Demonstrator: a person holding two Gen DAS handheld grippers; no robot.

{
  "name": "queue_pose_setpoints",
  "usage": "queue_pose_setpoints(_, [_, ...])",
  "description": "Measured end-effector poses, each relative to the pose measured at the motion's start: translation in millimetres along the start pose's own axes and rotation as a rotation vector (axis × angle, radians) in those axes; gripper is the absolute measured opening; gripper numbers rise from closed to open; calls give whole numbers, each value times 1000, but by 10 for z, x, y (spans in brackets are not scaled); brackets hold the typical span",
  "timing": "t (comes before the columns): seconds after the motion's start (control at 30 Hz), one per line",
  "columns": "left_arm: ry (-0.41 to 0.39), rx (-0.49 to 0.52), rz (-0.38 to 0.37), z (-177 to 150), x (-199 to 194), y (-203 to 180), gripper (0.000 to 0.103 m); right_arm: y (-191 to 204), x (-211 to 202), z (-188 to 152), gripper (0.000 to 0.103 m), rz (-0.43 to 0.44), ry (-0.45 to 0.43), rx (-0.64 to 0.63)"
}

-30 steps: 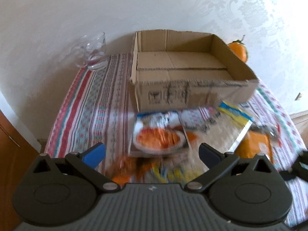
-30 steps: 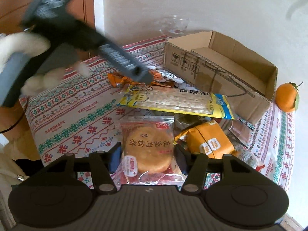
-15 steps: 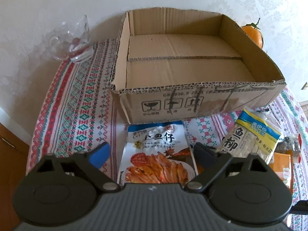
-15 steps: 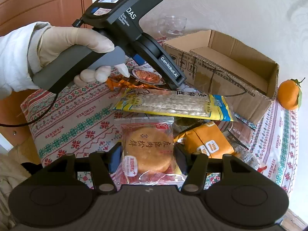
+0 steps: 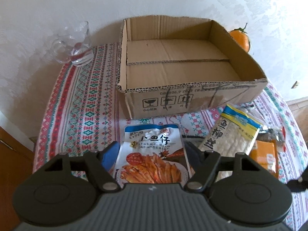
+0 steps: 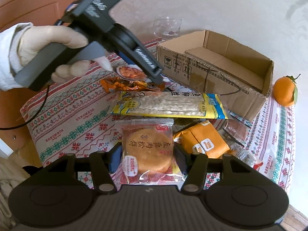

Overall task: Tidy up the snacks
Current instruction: 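Carry both packets into the cardboard box and open both tools to release them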

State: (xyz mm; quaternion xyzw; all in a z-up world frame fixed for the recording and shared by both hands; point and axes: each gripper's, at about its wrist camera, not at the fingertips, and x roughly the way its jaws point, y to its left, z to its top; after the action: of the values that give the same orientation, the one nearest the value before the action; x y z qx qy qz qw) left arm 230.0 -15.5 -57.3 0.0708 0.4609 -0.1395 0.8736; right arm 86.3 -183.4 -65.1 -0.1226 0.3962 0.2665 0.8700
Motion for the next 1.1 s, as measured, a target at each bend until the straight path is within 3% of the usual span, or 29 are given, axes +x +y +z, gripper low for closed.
queue_pose_setpoints(0.23, [-51,34,-36,68,-377,-15,73,-75,-182,118,62,-24,-35,9])
queue_pose_setpoints(0.47, [-161,64,-45,525,-475,-100,73,-332,-273,417,62,-83,-92,27])
queue_pose_setpoints(0.9, [-205,0,5,1722,521,-39,77,-767,-218,772,62,-163,-132,70])
queue_pose_setpoints(1.0, [-209,-34,81,1788,739,16,81,-810,-173,798,62,-173,-124,80])
queue_pose_setpoints(1.1, [-207,-35,79,1705,749,69,81,-853,-145,824,62,-184,-119,89])
